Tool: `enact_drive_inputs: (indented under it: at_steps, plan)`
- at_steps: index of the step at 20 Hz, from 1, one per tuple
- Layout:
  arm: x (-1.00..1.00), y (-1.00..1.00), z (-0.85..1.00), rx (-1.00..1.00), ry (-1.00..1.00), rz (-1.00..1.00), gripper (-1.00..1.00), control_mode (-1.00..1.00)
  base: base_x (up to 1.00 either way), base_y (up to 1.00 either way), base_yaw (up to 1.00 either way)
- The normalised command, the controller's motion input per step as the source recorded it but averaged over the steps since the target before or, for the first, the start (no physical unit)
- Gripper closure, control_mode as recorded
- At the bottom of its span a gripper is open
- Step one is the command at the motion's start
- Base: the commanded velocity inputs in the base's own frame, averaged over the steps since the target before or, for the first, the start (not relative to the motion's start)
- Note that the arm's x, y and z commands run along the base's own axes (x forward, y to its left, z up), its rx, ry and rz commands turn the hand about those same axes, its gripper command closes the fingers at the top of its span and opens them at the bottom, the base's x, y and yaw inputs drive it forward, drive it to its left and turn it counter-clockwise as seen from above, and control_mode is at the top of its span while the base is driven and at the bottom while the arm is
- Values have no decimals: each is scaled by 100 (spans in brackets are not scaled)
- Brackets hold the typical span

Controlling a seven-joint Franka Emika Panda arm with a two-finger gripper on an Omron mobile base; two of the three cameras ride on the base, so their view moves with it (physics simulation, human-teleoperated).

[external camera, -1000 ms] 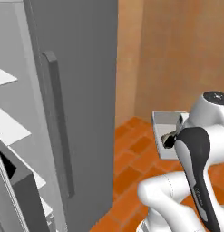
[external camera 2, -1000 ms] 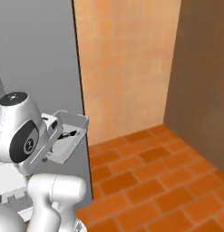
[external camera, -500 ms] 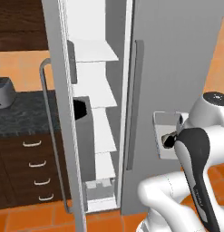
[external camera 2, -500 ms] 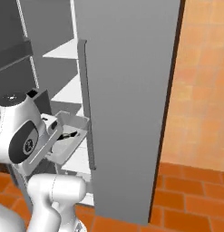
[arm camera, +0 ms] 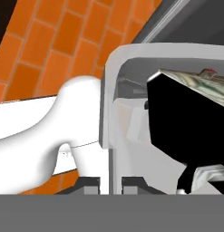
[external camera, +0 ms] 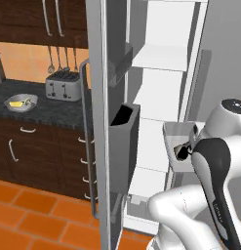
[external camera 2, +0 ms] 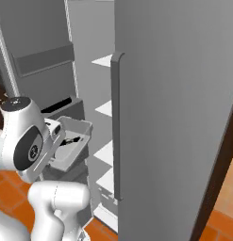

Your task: Take the meat container that has the fish and place it on the second highest rack of the freezer. Then take the vegetable container that has the lemon wedge and mushroom and place it on the highest rack of the freezer.

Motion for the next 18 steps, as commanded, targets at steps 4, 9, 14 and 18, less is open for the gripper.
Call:
enact_drive_inputs:
  at_steps: [4, 9, 14, 18]
  plan:
    - [0, 0, 0, 0, 0, 0, 100, 100, 41, 0, 4]
    - [0, 0, 0, 0, 0, 0, 100, 100, 17, 1, 0]
    - [0, 0, 0, 0, 0, 0, 100, 100, 38, 9, -1]
    - [0, 0, 0, 0, 0, 0, 100, 100, 49, 11, 0]
